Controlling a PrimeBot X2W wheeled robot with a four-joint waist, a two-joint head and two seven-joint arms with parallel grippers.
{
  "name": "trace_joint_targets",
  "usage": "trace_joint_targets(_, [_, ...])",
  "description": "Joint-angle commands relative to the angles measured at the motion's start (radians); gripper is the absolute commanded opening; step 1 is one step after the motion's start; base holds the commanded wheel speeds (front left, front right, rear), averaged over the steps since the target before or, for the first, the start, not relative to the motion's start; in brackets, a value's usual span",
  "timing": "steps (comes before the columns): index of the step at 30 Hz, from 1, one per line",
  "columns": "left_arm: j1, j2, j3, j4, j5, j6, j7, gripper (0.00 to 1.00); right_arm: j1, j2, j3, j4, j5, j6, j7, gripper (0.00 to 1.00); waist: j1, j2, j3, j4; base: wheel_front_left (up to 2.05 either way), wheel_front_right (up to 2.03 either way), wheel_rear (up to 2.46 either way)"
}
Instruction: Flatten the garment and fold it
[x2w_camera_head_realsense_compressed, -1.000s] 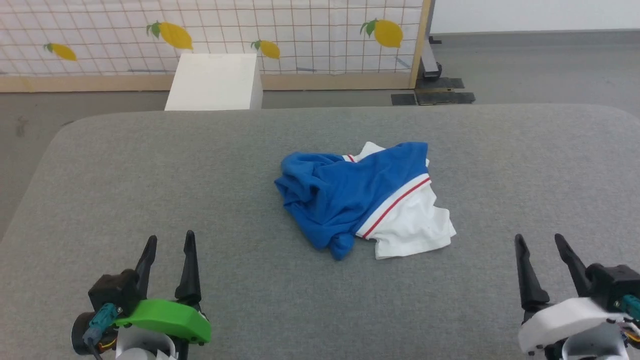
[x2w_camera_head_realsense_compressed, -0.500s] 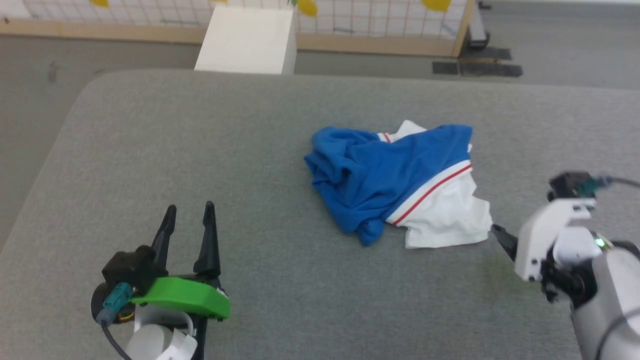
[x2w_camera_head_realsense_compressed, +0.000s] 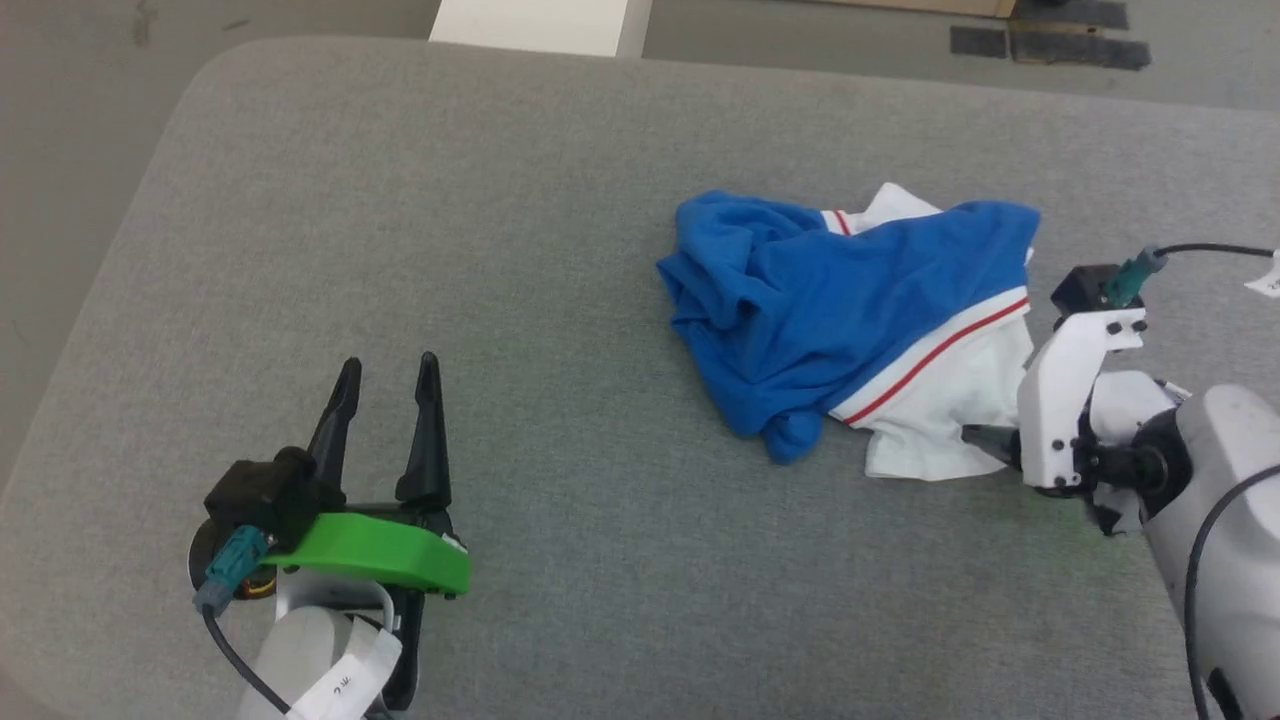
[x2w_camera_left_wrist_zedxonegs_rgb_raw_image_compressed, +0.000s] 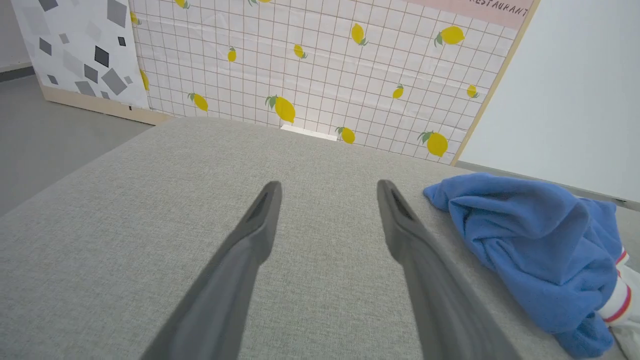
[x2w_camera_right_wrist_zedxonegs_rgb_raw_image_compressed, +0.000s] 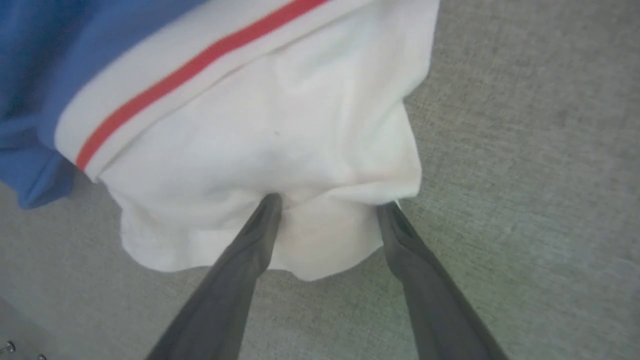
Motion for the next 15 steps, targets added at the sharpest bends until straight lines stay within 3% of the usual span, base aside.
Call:
trace_joint_targets(1, [-0.011,-0.005,0.005,0.0,0.005,-0.006,-0.005,1.0,0.05,0.023,0.032,0.054,0.022,-0.001,0.026,0.79,0.0,0.012,0.018,0.017,0.0,0.0,0.0])
trace_joint_targets(2, [-0.012,-0.006,0.007,0.001,0.006,-0.007,-0.005,1.0,0.06,0.027,0.042,0.067,0.04,-0.001,0.034,0.33,0.0,0.012,0.019,0.018,0.0,0.0,0.0])
trace_joint_targets(3, [-0.011,-0.007,0.008,0.002,0.006,-0.008,-0.005,1.0,0.065,0.027,0.053,0.074,0.049,-0.001,0.035,0.04,0.0,0.012,0.019,0.018,0.0,0.0,0.0])
trace_joint_targets(4, [-0.012,-0.007,0.01,0.002,0.007,-0.009,-0.005,1.0,0.07,0.027,0.065,0.079,0.062,-0.001,0.034,0.0,0.0,0.012,0.019,0.017,0.0,0.0,0.0])
trace_joint_targets(9, [-0.006,-0.008,0.025,0.015,0.014,-0.01,-0.005,1.0,0.058,0.02,0.116,0.041,0.113,-0.001,-0.068,0.0,0.0,0.012,-0.007,-0.006,0.0,0.0,0.0])
trace_joint_targets(15, [0.02,-0.009,0.037,0.039,0.026,-0.012,-0.005,1.0,0.039,-0.046,0.195,-0.046,0.139,-0.001,-0.226,0.0,0.0,0.012,-0.079,-0.045,0.0,0.0,0.0])
